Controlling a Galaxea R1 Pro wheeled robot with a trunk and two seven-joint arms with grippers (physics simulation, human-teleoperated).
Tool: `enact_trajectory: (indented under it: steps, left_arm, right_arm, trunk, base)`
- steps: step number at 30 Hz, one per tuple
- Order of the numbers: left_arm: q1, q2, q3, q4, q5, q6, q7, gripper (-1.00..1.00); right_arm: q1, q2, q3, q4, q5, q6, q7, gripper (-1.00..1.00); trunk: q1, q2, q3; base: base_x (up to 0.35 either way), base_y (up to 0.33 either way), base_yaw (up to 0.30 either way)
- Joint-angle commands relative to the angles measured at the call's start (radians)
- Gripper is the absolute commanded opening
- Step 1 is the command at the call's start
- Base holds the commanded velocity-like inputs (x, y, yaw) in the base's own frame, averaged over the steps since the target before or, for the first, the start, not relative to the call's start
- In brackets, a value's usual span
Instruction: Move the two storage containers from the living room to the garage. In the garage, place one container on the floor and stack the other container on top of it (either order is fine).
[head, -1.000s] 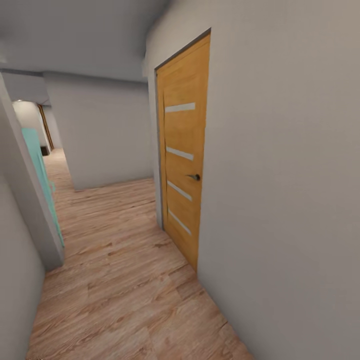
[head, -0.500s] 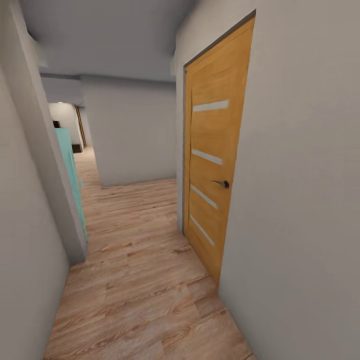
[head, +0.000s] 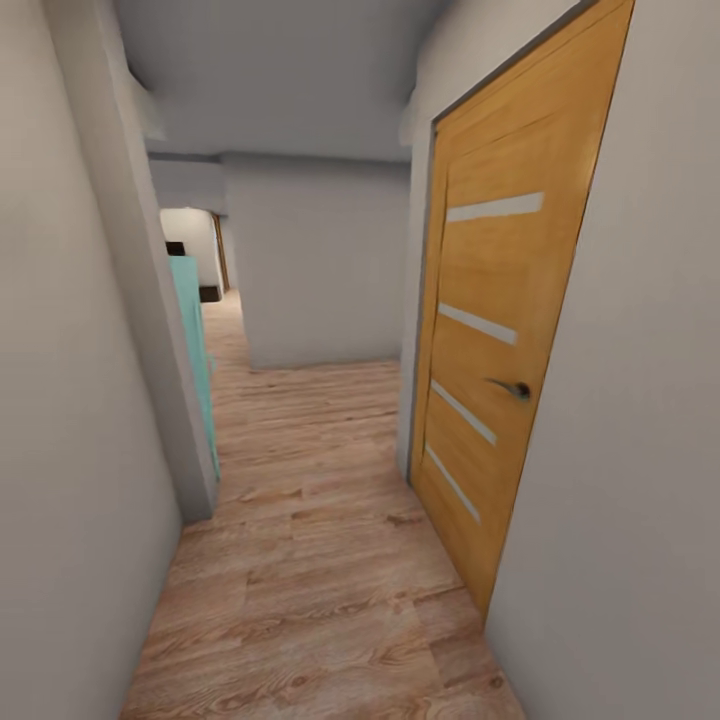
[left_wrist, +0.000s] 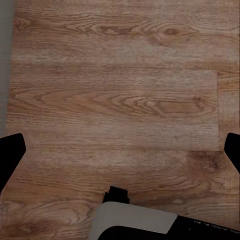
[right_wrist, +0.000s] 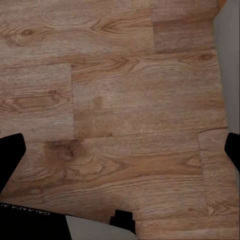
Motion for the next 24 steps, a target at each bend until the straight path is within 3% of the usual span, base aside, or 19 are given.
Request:
enact_trajectory:
  steps: [1,24]
  left_arm:
    - [-0.001,0.000,0.000,0.002,0.010,-0.004,-0.003,1.00]
    - [-0.001,0.000,0.000,0.002,0.010,-0.008,-0.003,1.00]
  right_arm:
    - [-0.002,0.000,0.005,0.004,0.005,-0.008,0.000,1.00]
    - [-0.002,0.000,0.005,0.004,0.004,-0.008,0.000,1.00]
  trunk:
    - [0.001,-0.001,-0.002]
    - [0.001,-0.001,-0.002]
  base:
    - [0.325,0.000,0.300]
    - [0.325,0.000,0.300]
